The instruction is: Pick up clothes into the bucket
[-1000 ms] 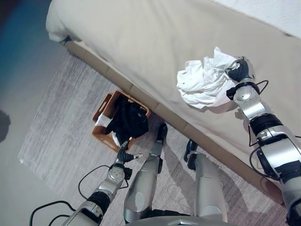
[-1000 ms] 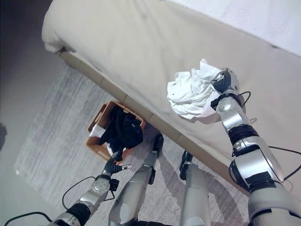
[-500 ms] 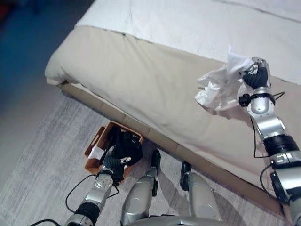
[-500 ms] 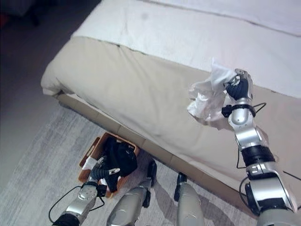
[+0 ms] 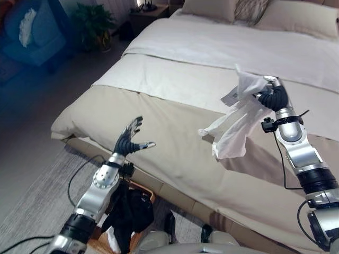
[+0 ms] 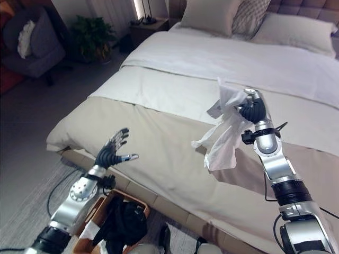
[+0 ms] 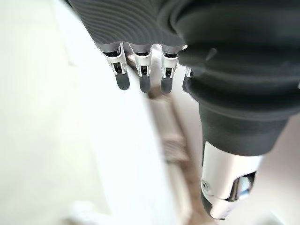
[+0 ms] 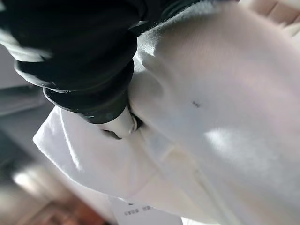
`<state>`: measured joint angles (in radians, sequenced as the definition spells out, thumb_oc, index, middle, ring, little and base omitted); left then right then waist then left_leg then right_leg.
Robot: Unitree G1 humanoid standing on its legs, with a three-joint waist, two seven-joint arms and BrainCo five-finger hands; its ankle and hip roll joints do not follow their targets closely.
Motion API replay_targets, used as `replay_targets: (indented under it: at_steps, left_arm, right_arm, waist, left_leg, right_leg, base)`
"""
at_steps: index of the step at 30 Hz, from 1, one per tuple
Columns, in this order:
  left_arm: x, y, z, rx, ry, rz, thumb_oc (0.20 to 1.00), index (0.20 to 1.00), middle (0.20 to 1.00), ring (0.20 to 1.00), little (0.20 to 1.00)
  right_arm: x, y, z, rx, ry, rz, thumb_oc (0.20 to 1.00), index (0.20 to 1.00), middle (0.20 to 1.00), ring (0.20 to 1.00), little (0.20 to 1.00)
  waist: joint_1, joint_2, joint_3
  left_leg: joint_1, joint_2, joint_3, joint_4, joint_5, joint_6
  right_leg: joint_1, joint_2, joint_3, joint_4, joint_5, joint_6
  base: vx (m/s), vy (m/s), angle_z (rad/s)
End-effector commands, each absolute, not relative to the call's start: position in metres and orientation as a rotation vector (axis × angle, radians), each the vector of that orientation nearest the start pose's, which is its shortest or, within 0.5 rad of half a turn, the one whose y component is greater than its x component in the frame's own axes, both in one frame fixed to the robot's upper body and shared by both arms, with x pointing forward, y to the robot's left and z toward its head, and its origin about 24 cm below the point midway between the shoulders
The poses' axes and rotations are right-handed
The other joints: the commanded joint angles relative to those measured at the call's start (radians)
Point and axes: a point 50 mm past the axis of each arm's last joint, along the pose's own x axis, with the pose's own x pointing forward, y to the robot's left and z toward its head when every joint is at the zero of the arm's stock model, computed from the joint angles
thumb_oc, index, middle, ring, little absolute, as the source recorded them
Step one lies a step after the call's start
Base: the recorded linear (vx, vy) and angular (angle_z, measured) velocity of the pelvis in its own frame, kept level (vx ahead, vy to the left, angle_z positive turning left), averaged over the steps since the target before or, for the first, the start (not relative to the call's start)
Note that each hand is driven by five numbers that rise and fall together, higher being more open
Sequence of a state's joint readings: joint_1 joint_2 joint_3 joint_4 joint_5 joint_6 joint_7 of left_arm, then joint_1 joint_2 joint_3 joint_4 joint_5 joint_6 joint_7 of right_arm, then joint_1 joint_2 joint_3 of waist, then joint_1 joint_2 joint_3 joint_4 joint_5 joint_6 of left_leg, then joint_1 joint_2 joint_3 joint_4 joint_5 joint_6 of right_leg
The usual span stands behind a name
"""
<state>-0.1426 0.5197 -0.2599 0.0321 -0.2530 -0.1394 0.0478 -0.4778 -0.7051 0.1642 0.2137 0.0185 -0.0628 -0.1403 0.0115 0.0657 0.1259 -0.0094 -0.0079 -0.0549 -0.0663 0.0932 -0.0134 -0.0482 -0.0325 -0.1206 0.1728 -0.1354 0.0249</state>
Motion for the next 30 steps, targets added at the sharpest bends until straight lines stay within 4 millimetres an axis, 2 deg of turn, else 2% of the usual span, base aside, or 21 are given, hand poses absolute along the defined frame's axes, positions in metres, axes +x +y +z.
replay_targets:
  at_steps: [1,4,9,12,14,20,25,26,27,28,30]
  left_arm:
    - [0.279,0.166,0.088,0.236,-0.185,-0.304,1.0,1.0,1.0,1.0,1.0]
    - [0.283,0.149,0.095,0.235,-0.209,-0.381,1.0,1.0,1.0,1.0,1.0]
    - [0.287,0.133,0.096,0.224,-0.206,-0.451,1.0,1.0,1.0,1.0,1.0]
    - [0.287,0.128,0.095,0.214,-0.199,-0.472,1.0,1.0,1.0,1.0,1.0]
    - [0.288,0.127,0.094,0.215,-0.198,-0.476,1.0,1.0,1.0,1.0,1.0]
    - [0.29,0.105,0.08,0.172,-0.129,-0.532,1.0,1.0,1.0,1.0,1.0]
    - [0.288,0.09,0.08,0.075,-0.096,-0.61,1.0,1.0,1.0,1.0,1.0]
    - [0.286,0.078,0.083,0.017,-0.075,-0.692,1.0,1.0,1.0,1.0,1.0]
    - [0.286,0.078,0.083,0.017,-0.075,-0.692,1.0,1.0,1.0,1.0,1.0]
    - [0.283,0.065,0.087,-0.033,-0.052,-0.785,1.0,1.0,1.0,1.0,1.0]
    - [0.282,0.061,0.091,-0.05,-0.048,-0.823,1.0,1.0,1.0,1.0,1.0]
  right_arm:
    - [0.325,-0.214,0.201,-0.674,-0.484,0.057,0.2,0.2,0.2,0.2,0.2]
    - [0.321,-0.202,0.205,-0.692,-0.504,0.135,0.2,0.2,0.2,0.2,0.2]
    - [0.311,-0.181,0.212,-0.676,-0.561,0.275,0.2,0.2,0.2,0.2,0.2]
    - [0.303,-0.165,0.215,-0.653,-0.598,0.369,0.2,0.2,0.2,0.2,0.2]
    - [0.302,-0.163,0.214,-0.649,-0.597,0.386,0.2,0.2,0.2,0.2,0.2]
    - [0.277,-0.113,0.227,-0.53,-0.726,0.642,0.2,0.2,0.2,0.2,0.2]
    - [0.269,-0.097,0.23,-0.482,-0.75,0.738,0.2,0.2,0.2,0.2,0.2]
    - [0.265,-0.091,0.232,-0.467,-0.762,0.772,0.2,0.2,0.2,0.2,0.2]
    - [0.265,-0.091,0.232,-0.467,-0.763,0.772,0.2,0.2,0.2,0.2,0.2]
    - [0.262,-0.087,0.233,-0.456,-0.771,0.802,0.2,0.2,0.2,0.2,0.2]
    - [0.261,-0.086,0.234,-0.457,-0.773,0.811,0.2,0.2,0.2,0.2,0.2]
  waist:
    - [-0.008,-0.055,-0.103]
    - [-0.015,-0.059,-0.124]
    - [-0.026,-0.062,-0.149]
    - [-0.028,-0.06,-0.156]
    - [-0.028,-0.06,-0.157]
    - [-0.034,-0.054,-0.157]
    - [-0.042,-0.05,-0.154]
    - [-0.047,-0.049,-0.155]
    - [-0.047,-0.049,-0.154]
    - [-0.054,-0.047,-0.154]
    - [-0.056,-0.047,-0.154]
  left_leg:
    - [0.035,-0.038,0.037,0.044,-0.093,0.028]
    - [0.058,-0.038,0.043,0.039,-0.1,0.029]
    - [0.082,-0.036,0.055,0.034,-0.109,0.031]
    - [0.09,-0.035,0.064,0.033,-0.113,0.032]
    - [0.093,-0.035,0.066,0.032,-0.114,0.033]
    - [0.101,-0.034,0.083,0.033,-0.118,0.037]
    - [0.101,-0.035,0.086,0.034,-0.117,0.038]
    - [0.102,-0.035,0.084,0.033,-0.115,0.037]
    - [0.102,-0.035,0.084,0.033,-0.115,0.037]
    - [0.101,-0.035,0.081,0.033,-0.112,0.035]
    - [0.1,-0.035,0.079,0.032,-0.111,0.033]
  right_leg:
    - [0.034,-0.04,0.038,-0.103,0.113,0.067]
    - [0.058,-0.038,0.043,-0.11,0.112,0.067]
    - [0.078,-0.037,0.051,-0.125,0.116,0.069]
    - [0.083,-0.036,0.061,-0.133,0.12,0.07]
    - [0.086,-0.036,0.063,-0.136,0.121,0.07]
    - [0.085,-0.036,0.082,-0.141,0.131,0.069]
    - [0.085,-0.036,0.084,-0.139,0.132,0.07]
    - [0.087,-0.038,0.081,-0.139,0.133,0.072]
    - [0.088,-0.038,0.08,-0.139,0.133,0.072]
    - [0.09,-0.04,0.073,-0.14,0.135,0.073]
    - [0.091,-0.041,0.069,-0.141,0.135,0.075]
  base:
    - [0.08,-0.006,-0.29]
    - [0.06,-0.013,-0.2]
    - [0.03,-0.006,-0.12]
    - [0.01,0.002,-0.08]
    - [0.01,0.0,-0.07]
    - [0.0,0.008,-0.08]
    - [-0.01,0.009,-0.05]
    - [0.0,0.0,0.0]
    - [-0.01,0.014,0.03]
    - [-0.01,0.007,0.04]
    - [-0.01,0.006,0.02]
